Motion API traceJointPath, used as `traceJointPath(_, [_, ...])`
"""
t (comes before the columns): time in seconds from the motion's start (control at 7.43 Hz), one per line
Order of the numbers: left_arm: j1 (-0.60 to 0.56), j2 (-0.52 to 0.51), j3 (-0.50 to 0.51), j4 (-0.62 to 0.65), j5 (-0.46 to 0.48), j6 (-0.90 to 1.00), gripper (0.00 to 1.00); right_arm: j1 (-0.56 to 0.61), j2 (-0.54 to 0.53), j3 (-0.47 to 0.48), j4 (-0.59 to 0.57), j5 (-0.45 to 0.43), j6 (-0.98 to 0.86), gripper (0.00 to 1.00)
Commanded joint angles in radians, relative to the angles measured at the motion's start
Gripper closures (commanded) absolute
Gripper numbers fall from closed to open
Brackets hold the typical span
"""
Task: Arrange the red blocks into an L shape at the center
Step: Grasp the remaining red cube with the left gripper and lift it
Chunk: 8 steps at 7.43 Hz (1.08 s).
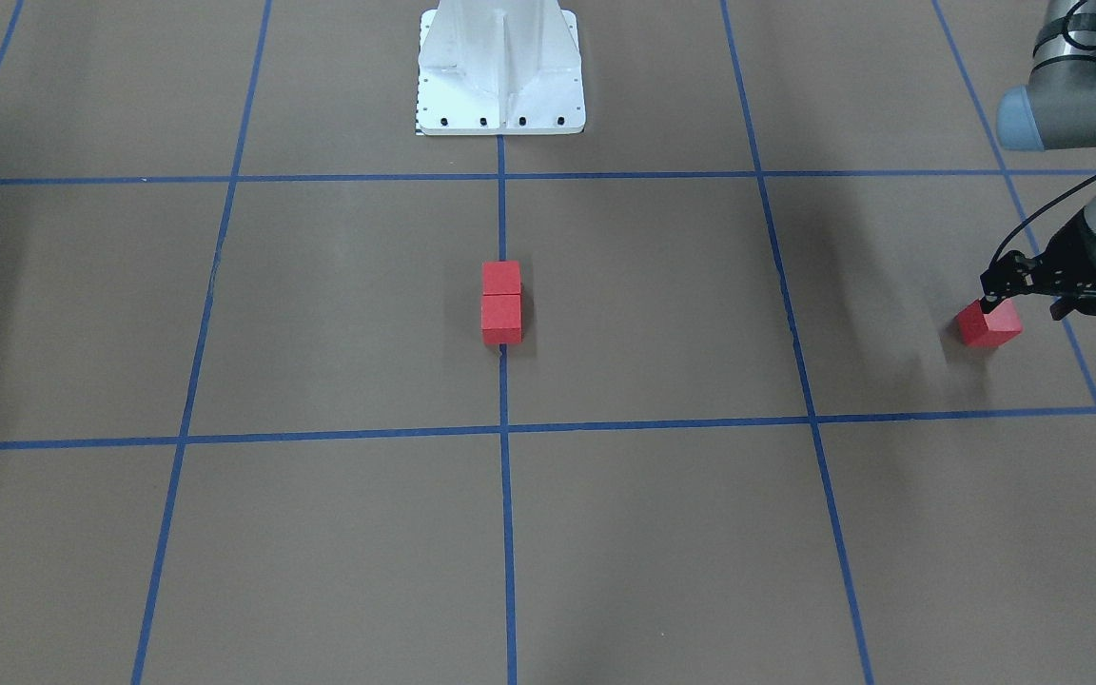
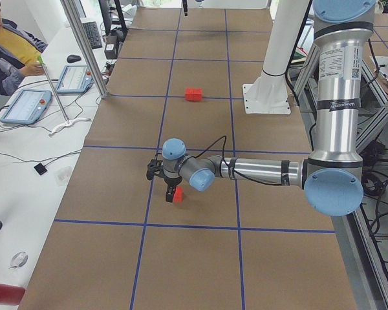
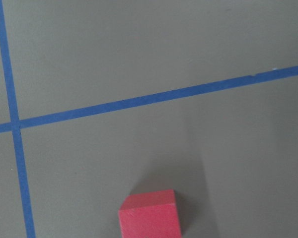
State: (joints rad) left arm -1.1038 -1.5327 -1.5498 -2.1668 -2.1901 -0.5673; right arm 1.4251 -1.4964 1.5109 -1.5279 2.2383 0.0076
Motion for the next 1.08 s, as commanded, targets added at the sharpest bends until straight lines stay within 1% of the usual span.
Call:
traceJointPath(0.0, [0.002, -0.001, 0.013, -0.019, -0.002, -0.048, 0.0, 0.0, 0.004, 0.0, 0.0, 0.0, 0.0, 0.0])
traceJointPath(0.4, [0.005, -0.006, 0.013, -0.021, -0.003, -0.042, 0.02, 0.0, 0.005, 0.0, 0.0, 0.0, 0.0, 0.0])
traceJointPath(0.94, [0.016, -0.006, 0.025, -0.05, -0.002, -0.036, 0.02, 0.0, 0.007, 0.0, 0.0, 0.0, 0.0, 0.0])
